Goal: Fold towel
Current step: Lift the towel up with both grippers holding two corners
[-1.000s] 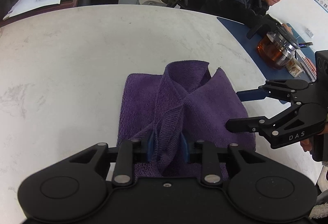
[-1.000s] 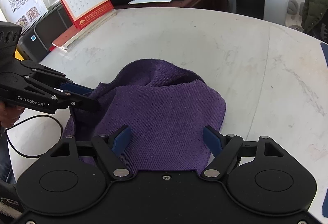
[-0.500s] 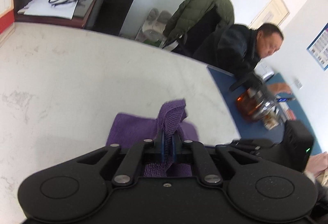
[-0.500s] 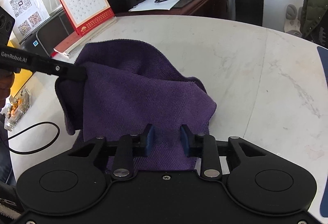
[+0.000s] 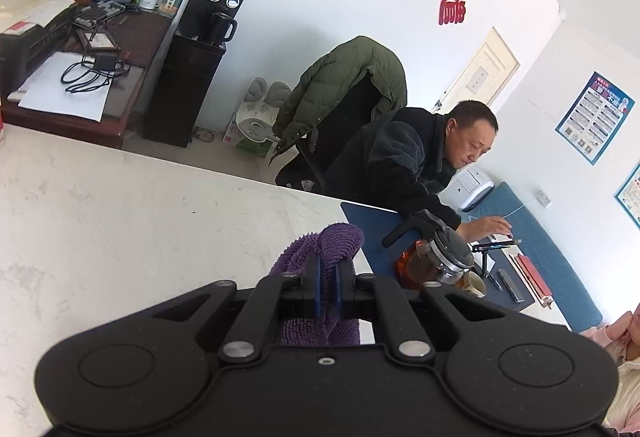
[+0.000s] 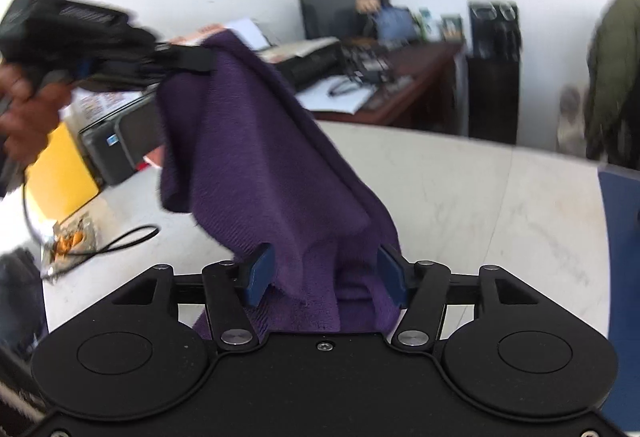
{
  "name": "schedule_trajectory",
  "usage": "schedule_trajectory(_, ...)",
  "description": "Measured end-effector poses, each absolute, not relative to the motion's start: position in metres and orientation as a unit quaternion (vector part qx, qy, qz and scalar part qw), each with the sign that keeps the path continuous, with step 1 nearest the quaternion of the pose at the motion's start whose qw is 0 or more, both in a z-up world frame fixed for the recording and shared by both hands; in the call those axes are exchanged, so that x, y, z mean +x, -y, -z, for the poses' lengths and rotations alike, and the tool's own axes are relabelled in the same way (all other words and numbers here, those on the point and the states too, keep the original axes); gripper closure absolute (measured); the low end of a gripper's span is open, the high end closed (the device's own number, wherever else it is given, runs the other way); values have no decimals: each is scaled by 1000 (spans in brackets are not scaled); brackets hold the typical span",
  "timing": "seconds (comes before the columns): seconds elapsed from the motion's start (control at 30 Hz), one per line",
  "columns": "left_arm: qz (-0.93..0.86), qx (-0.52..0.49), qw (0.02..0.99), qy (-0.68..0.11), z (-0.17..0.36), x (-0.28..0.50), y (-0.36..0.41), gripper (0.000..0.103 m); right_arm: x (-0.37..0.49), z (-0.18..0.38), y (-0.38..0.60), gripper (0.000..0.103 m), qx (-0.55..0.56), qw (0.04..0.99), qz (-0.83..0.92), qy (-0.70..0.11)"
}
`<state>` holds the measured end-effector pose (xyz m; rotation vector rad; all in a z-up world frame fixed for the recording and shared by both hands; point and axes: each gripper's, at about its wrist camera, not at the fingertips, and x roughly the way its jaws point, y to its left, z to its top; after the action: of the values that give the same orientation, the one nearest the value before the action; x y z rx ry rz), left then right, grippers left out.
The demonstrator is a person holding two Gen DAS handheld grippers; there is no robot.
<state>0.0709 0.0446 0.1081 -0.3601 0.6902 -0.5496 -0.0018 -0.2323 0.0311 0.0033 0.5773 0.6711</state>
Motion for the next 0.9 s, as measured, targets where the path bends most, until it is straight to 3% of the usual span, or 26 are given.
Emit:
schedule_trajectory(0.23, 261, -151, 894, -331, -118, 56, -35, 97, -22, -32, 193, 43, -96, 902, -346, -241)
schedule_trajectory(0.3, 258, -146, 896, -331, -120, 51, -36, 97, -22, -35, 188, 61, -95, 905, -345, -230)
schedule_trajectory(0.5, 242, -156, 897, -335, -115, 42, -44, 96, -20, -44, 185, 92, -101, 919, -321, -208)
schedule_trajectory(0.73, 229, -195, 895, -331, -111, 43, -64, 96, -17, -72, 200, 98, -63, 936, -307, -162)
schedule_trajectory(0.9, 262, -217, 894, -292, -139, 61, -64, 96, -2, -102, 221, 98, -34, 946, -291, -136)
